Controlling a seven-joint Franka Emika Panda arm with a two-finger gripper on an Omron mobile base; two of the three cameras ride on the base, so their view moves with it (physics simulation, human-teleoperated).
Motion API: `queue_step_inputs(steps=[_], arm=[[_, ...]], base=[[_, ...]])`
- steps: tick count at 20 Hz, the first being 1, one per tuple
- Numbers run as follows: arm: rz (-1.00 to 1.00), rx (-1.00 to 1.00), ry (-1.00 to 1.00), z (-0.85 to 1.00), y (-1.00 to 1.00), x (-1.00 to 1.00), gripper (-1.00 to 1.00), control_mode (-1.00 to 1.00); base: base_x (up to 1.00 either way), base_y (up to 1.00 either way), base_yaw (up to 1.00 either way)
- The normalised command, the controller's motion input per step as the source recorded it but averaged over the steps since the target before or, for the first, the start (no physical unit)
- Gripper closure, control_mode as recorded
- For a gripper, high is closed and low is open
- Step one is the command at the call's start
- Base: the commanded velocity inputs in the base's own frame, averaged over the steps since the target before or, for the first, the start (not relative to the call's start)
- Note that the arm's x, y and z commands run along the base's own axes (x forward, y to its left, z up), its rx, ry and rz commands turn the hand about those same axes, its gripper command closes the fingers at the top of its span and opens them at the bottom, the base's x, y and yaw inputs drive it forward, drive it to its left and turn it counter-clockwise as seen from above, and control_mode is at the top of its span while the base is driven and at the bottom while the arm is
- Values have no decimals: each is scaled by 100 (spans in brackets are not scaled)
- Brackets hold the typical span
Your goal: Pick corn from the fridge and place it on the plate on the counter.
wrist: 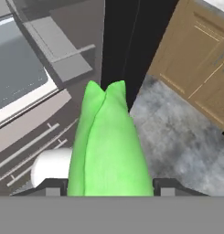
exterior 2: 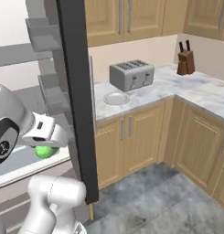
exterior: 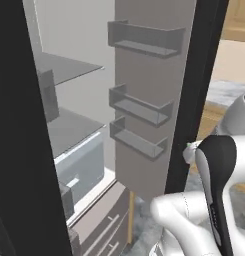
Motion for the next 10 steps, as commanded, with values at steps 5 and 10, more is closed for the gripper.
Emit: queue_step_inputs(steps=[5, 10], arm=[[0, 0, 0, 0, 0, 0, 100, 100], [0, 0, 0, 0, 0, 0, 100, 100]], base=[[-98, -84, -43], [-66, -99, -43]])
